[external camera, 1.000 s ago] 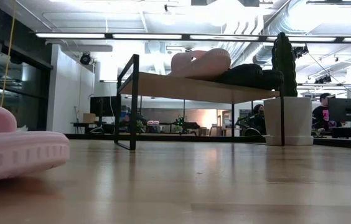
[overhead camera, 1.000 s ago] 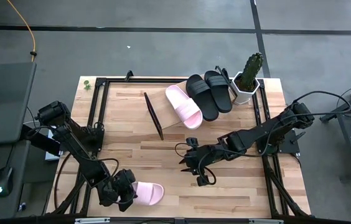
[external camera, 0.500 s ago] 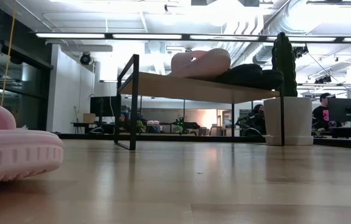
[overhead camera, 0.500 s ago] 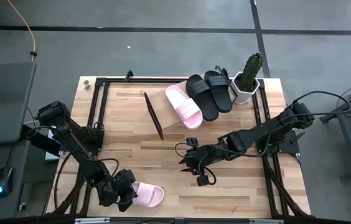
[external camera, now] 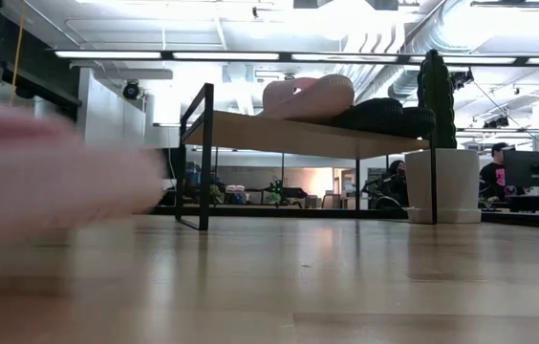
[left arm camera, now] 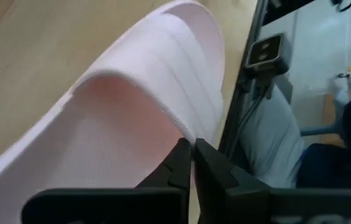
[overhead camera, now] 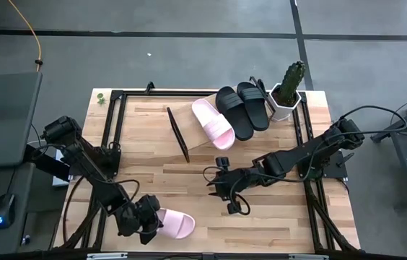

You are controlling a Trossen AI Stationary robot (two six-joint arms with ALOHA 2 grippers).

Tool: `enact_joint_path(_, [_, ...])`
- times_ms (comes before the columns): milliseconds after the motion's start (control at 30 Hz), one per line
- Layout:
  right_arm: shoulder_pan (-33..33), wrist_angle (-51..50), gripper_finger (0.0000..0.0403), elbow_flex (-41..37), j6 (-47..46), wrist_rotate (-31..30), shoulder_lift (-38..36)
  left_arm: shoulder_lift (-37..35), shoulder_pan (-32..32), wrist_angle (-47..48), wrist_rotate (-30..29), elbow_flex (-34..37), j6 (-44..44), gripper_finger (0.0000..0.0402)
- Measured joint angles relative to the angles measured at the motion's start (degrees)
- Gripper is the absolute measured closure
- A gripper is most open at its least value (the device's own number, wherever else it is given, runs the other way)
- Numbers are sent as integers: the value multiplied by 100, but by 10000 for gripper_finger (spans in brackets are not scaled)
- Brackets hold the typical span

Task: Pick and place slides into the shelf
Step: Put the pink slide on the shelf

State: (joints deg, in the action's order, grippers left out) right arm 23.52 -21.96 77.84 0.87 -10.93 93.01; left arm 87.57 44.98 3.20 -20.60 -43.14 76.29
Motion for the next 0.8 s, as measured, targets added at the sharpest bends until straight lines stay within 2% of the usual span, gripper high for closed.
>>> enact_joint_path(133, [205,-1,279,0,569,-341,0,-22,-160,-8,172,-94,-309,400])
enact_joint_path(333, [684,0,279,2,1232,-1402,0,-26,-399,-10,476,-346,-758,401])
enact_joint_path(500, [967,8,279,9,1251,-1889,-22,-26,-505,-1,626,-594,-1105,401])
enact_joint_path(800, [1259,74,279,11,1378,-1906,-26,-26,-572,562,878,-1210,-1593,402])
